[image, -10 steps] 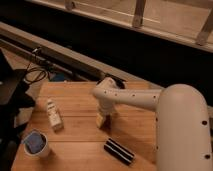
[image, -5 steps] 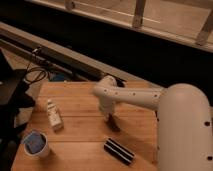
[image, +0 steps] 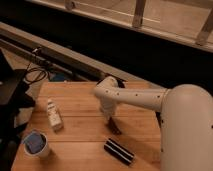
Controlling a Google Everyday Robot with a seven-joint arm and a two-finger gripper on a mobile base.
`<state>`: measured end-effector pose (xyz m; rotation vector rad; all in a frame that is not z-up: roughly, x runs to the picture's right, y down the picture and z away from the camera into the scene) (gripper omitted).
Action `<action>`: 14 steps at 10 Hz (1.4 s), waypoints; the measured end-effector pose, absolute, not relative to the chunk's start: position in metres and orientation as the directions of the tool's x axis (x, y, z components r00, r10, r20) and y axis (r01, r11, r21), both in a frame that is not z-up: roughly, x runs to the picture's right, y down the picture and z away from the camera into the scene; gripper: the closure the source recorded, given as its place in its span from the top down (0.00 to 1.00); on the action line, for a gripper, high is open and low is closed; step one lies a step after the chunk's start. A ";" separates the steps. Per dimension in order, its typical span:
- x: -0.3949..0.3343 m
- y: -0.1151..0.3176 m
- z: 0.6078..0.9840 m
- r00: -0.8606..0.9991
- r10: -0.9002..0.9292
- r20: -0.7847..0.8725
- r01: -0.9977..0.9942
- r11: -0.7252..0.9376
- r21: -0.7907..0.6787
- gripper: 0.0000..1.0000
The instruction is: Drag the pepper across the table
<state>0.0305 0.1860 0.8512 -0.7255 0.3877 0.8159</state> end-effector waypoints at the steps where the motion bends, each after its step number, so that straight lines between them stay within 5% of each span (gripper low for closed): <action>1: 0.033 0.185 0.849 0.635 0.519 -0.572 -0.771 0.468 -0.432 0.04; 14: 0.105 0.186 0.822 0.517 0.609 -0.601 -0.856 0.356 -0.375 0.04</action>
